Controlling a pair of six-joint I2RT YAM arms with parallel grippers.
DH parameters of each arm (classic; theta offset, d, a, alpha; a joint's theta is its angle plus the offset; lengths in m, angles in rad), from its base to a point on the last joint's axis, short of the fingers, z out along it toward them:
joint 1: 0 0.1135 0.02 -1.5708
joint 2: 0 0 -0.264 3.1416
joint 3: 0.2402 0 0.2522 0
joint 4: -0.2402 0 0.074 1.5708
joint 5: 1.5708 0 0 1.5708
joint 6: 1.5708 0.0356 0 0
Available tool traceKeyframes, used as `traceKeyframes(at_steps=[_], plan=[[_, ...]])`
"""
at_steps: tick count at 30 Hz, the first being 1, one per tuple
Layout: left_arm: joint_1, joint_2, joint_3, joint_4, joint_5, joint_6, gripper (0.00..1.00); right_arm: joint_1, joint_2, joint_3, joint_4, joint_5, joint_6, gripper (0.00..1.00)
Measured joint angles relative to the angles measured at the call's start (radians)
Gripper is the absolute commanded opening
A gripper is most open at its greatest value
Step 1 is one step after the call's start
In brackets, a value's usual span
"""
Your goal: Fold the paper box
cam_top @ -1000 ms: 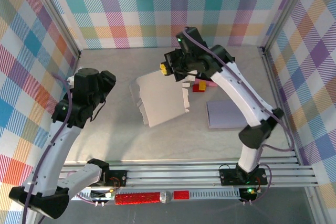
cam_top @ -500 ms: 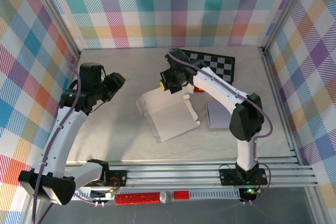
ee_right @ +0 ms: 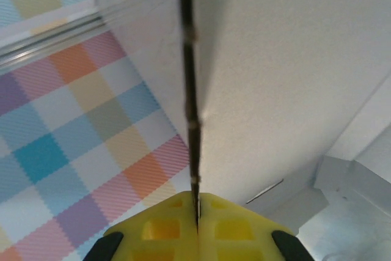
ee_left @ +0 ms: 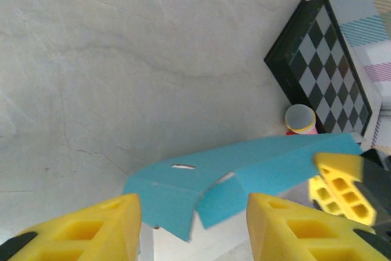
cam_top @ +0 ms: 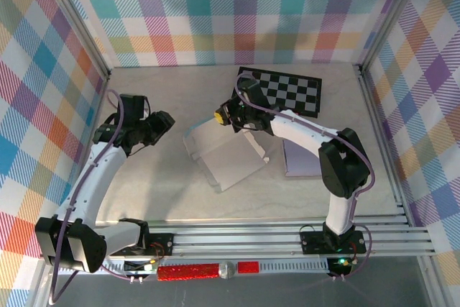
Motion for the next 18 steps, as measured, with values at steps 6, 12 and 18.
traceKeyframes(at_steps=[6,12,18], plan=[[0.045,-0.023,-0.091,0.034,-0.004,0.031,0.42,-0.03,-0.011,-0.078,0.145,-0.121,-0.079,0.0],[0.046,-0.059,-0.174,0.069,0.0,0.09,0.34,-0.065,-0.011,-0.216,0.282,-0.236,-0.142,0.0],[0.046,-0.066,-0.269,0.126,0.038,0.139,0.29,-0.082,-0.011,-0.261,0.388,-0.314,-0.203,0.0]])
